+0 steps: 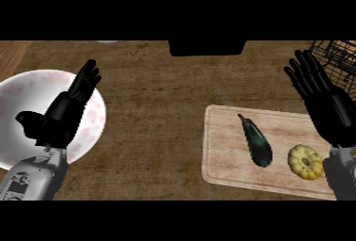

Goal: Pick the eggplant from the cutting board and place it in the tiered basket

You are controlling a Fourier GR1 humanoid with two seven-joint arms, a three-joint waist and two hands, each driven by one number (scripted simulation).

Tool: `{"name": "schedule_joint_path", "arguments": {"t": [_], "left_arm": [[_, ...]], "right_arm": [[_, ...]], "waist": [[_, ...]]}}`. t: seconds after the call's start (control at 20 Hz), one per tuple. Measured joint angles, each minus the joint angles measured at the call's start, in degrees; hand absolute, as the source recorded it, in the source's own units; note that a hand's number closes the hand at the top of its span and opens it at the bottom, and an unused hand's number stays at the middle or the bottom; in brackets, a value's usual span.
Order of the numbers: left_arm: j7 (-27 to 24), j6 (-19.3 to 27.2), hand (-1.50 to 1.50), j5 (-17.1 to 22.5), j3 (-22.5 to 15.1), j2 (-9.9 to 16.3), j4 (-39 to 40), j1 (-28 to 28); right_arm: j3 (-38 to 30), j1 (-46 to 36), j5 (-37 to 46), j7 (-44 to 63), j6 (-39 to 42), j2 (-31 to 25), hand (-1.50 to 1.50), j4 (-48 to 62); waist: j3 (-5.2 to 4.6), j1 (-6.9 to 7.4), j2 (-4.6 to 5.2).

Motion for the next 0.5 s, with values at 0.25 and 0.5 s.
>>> {"name": "schedule_joint_path", "arguments": {"t": [0.25,0.5], "left_arm": [[1.1,-0.6,0.00,1.0,1.7,0.3,0.0,4.4],[1.9,-1.1,0.00,3.3,3.4,0.1,2.2,8.1]], "right_arm": [[4.9,-1.9,2.3,2.1,-1.9,4.7,1.50,-0.4],[5.2,0.5,13.5,9.9,-12.3,2.2,-1.50,4.9]], "waist": [[-0.92,1.01,-0.33],[-1.67,0.54,-0.15]]}}
